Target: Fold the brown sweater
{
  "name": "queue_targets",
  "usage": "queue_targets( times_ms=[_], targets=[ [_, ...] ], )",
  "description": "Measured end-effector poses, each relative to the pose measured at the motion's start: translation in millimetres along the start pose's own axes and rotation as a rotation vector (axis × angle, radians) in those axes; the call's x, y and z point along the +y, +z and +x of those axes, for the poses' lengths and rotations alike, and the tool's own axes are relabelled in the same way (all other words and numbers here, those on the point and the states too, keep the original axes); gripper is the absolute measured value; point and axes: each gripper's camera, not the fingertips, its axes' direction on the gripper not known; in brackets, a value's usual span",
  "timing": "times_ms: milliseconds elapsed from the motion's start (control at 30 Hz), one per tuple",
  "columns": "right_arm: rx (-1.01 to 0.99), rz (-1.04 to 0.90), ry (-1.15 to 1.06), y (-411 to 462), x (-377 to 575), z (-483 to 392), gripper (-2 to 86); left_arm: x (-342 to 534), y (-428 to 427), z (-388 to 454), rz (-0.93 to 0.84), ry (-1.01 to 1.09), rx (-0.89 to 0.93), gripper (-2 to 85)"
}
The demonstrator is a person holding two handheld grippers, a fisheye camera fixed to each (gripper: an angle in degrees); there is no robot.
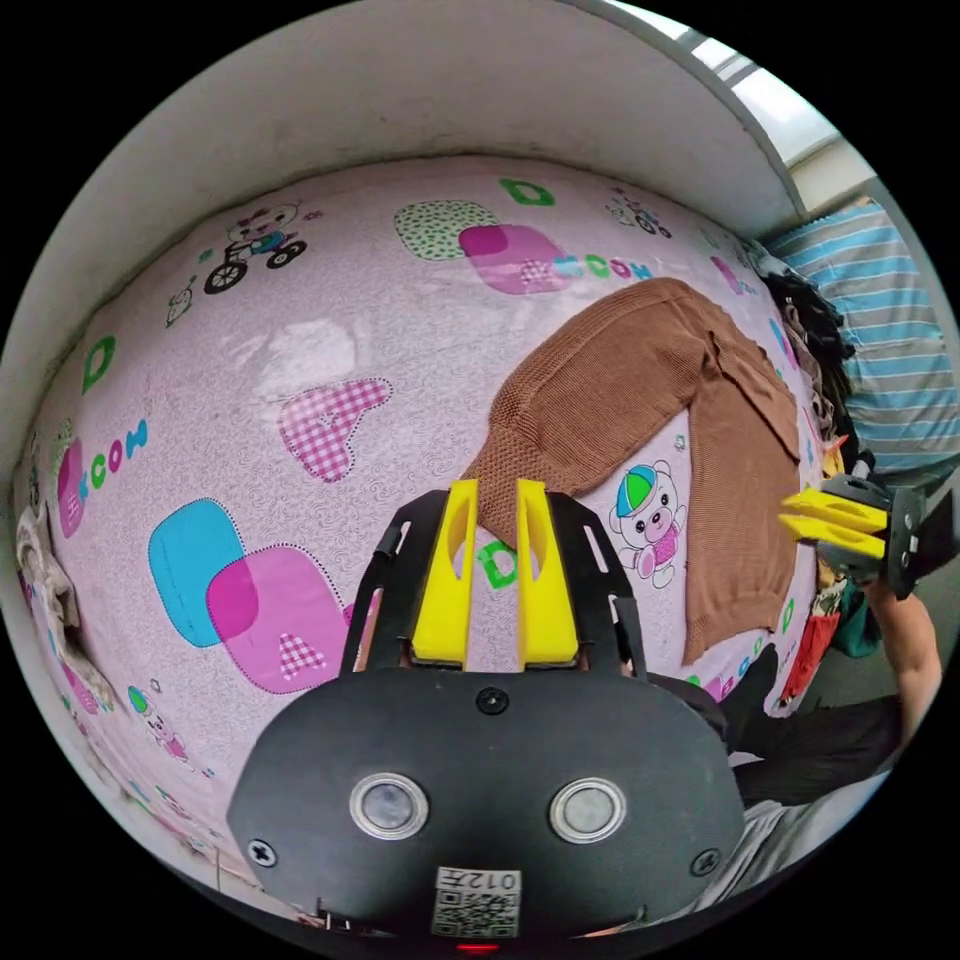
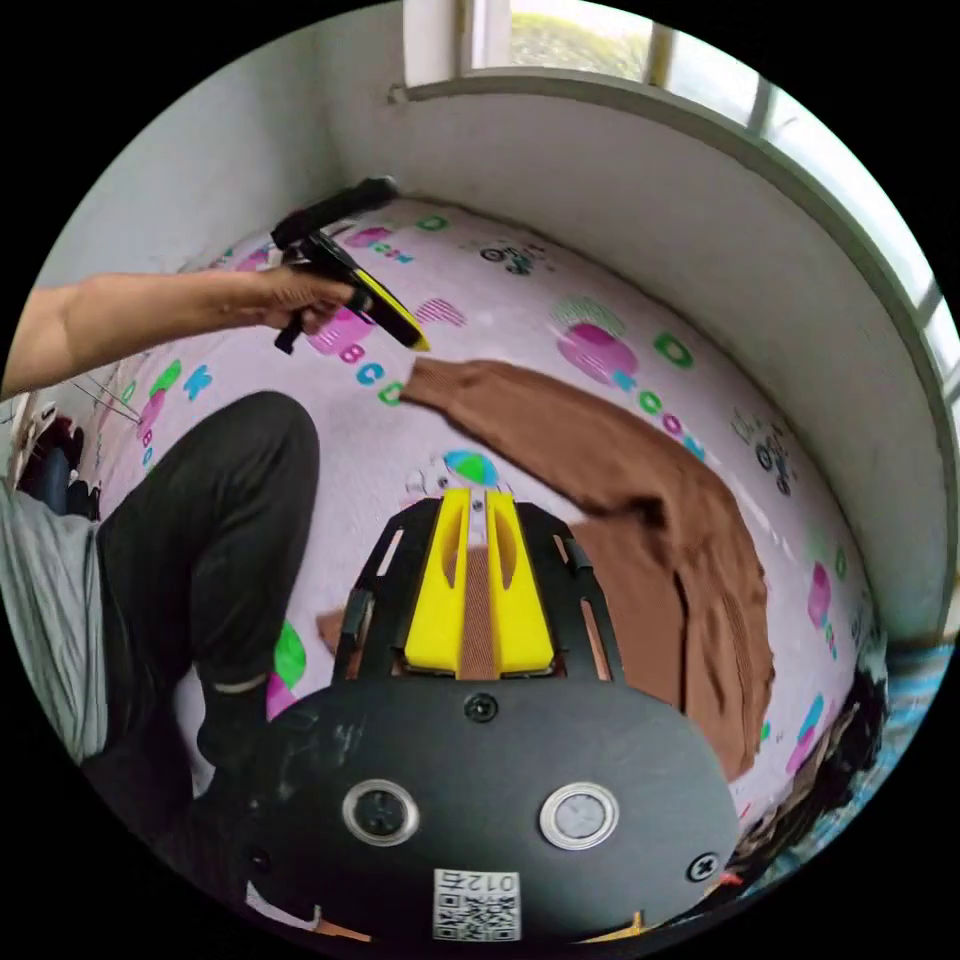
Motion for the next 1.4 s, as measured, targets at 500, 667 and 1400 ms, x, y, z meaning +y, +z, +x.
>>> queue_targets(
  times_ms=[500,667,1400],
  targets=[
    [-0.038,-0.043,0.168,88.9,-79.5,-50.1,7.0,12.5,-1.1,-21.8,-0.069,0.073,-0.049,2.9],
    [0.004,-0.094,0.139,96.2,-72.1,-45.6,4.3,13.4,-9.7,-26.9,-0.064,0.045,-0.062,1.6],
    [-0.022,0.376,0.575,-175.7,117.4,223.2,-0.9,-138.2,-247.1,216.3,0.339,0.366,0.125,0.7]
  ],
)
